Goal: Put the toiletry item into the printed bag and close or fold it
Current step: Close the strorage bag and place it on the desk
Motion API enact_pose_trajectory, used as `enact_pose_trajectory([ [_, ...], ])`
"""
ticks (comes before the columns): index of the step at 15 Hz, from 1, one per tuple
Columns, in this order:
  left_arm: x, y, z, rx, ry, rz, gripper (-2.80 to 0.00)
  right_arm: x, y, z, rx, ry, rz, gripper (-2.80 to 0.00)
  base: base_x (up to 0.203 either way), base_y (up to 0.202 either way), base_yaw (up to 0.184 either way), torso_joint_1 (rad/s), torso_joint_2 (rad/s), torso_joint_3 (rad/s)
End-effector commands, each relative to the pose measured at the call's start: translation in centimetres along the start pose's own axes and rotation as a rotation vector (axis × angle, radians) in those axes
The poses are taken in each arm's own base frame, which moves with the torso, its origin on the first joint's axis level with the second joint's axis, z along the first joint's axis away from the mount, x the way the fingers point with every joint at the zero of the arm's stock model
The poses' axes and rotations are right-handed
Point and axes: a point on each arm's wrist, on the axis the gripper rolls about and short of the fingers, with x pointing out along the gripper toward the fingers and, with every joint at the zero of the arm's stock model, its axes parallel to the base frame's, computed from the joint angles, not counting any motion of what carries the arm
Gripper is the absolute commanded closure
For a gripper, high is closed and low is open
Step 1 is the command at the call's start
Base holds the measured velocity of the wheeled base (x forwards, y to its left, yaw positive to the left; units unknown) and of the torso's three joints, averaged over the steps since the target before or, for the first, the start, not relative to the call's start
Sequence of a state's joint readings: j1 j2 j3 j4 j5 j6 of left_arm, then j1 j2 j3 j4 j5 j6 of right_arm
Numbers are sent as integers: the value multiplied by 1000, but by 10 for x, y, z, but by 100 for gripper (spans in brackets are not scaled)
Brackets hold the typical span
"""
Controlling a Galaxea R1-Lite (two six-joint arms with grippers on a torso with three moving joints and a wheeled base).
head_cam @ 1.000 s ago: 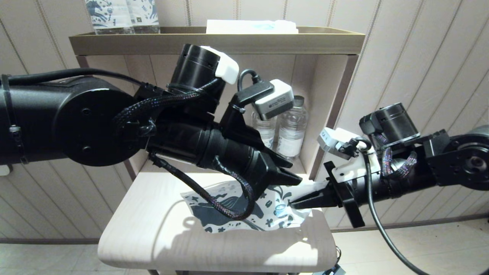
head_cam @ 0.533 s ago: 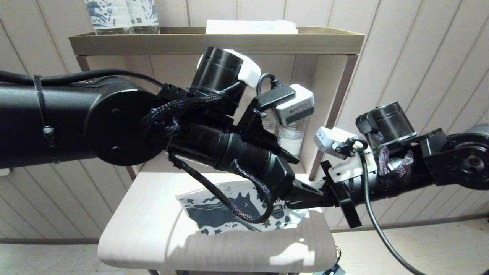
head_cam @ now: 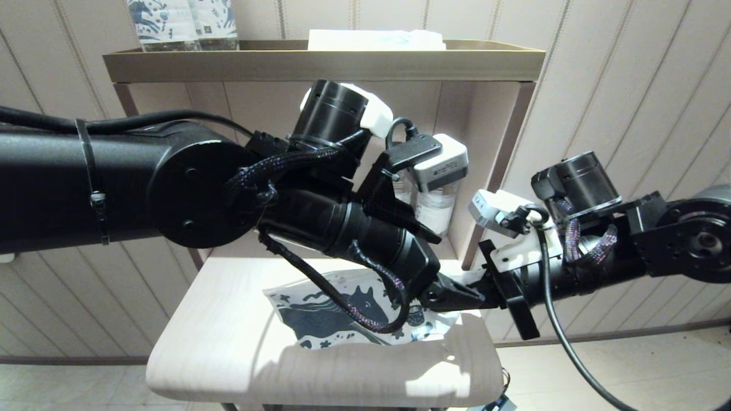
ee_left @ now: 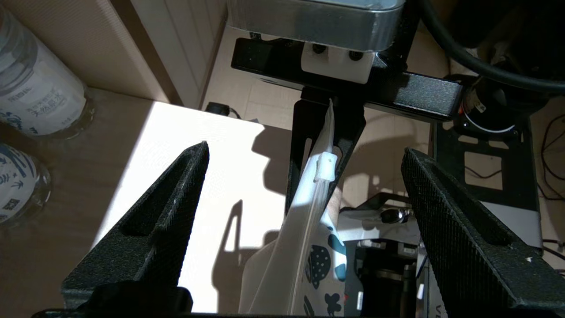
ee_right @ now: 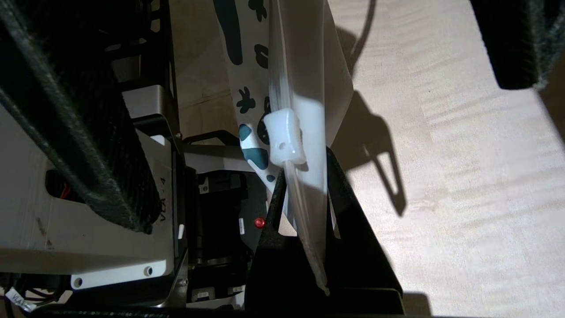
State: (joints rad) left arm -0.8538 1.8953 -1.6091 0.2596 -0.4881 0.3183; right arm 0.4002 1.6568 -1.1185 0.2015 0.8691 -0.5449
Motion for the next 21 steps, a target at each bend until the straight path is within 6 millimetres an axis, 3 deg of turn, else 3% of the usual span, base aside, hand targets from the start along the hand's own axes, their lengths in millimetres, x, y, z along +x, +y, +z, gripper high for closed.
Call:
enact_pose_trajectory([
  [1,1,0,-1,0,3,-5,-280,0,0,0,-3,-2,5,0,0,0,0,0,0,0],
  [5,2,0,-1,0,4,-2,-280,0,0,0,-3,-3,4,0,0,0,0,0,0,0],
  [6,2,0,-1,-1,5,-2,-199,0,0,0,-5,-3,4,0,0,0,0,0,0,0],
  [7,2,1,-2,-3,12,10,0,0,0,0,-3,-2,5,0,0,0,0,0,0,0],
  [16,10,0,-5,-10,38,33,0,0,0,0,-3,-2,5,0,0,0,0,0,0,0],
  [21,3,-4,-7,-8,42,33,0,-3,-3,-1,2,-3,-8,0,0,0,0,0,0,0],
])
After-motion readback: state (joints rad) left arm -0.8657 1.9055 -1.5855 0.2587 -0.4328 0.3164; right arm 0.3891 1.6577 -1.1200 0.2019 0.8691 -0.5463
